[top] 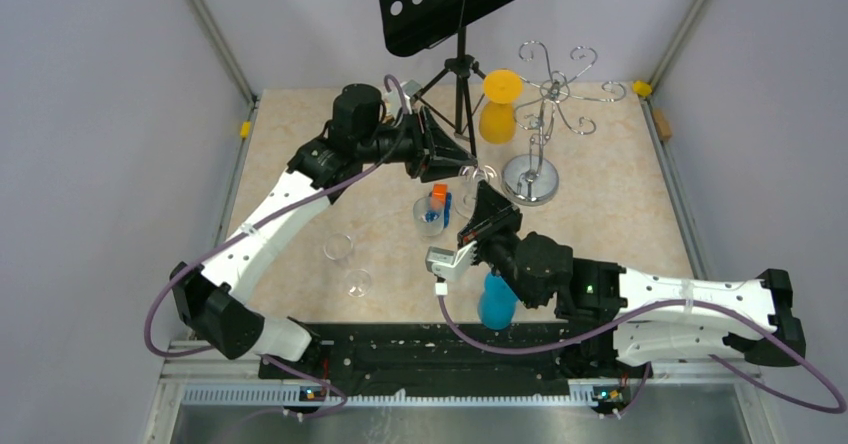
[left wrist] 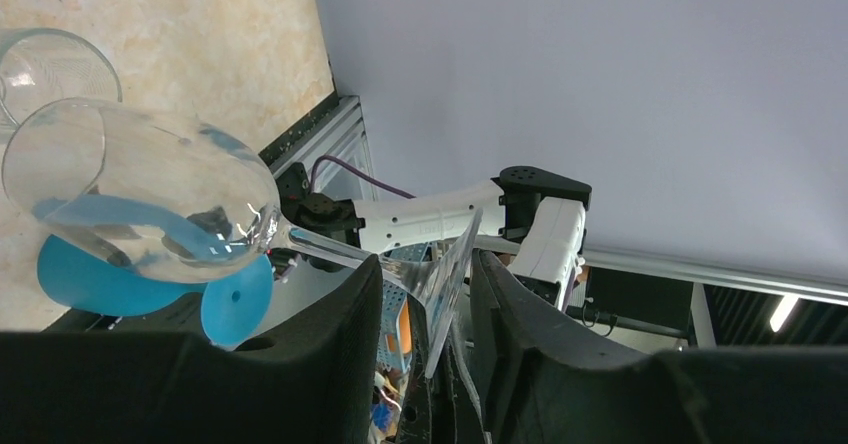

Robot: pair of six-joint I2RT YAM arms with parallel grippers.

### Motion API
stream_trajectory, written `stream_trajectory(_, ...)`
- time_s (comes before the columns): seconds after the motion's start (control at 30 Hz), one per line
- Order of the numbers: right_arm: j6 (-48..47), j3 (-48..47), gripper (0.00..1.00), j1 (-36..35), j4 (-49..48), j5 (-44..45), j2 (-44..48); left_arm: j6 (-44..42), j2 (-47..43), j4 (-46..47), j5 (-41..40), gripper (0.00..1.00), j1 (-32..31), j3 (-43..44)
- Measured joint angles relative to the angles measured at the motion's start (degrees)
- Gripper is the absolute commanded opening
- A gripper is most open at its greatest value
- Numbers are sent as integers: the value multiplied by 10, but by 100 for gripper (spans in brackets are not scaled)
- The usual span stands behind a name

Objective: Place the wine glass upside down on the wine glass rack
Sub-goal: Turn the wine glass upside down at the wine rack.

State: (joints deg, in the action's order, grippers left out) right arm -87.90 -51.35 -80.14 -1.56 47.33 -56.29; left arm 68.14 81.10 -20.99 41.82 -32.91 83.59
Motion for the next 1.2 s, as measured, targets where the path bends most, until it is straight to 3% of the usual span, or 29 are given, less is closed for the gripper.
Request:
stream_trajectory(0.2,0,0,0,0,-2,-1,0,-1,0,-2,9,40,-12,0)
stream_trajectory(0.4,3,0,0,0,1,-2,0,-12,0,-7,14,18,-18,0)
stream_trajectory(0.63,11,0,0,0,12,1,0,-36,0,-10,20,3,-17,0)
stream_trajectory(0.7,12,0,0,0,13,1,0,-38,0,-10,21,3,-17,0)
stream_trajectory(0.83,12,0,0,0,14,1,0,-43,0,-13,21,20,-17,2)
stream_trajectory(0.9,12,0,0,0,13,0,0,-50,1,-24,20,24,-17,8)
stream_trajectory(1.1,12,0,0,0,7,0,0,-75,7,-75,21,26,-27,32)
stream_trajectory(1.2,15,0,0,0,9,1,0,-83,10,-81,21,19,-30,34)
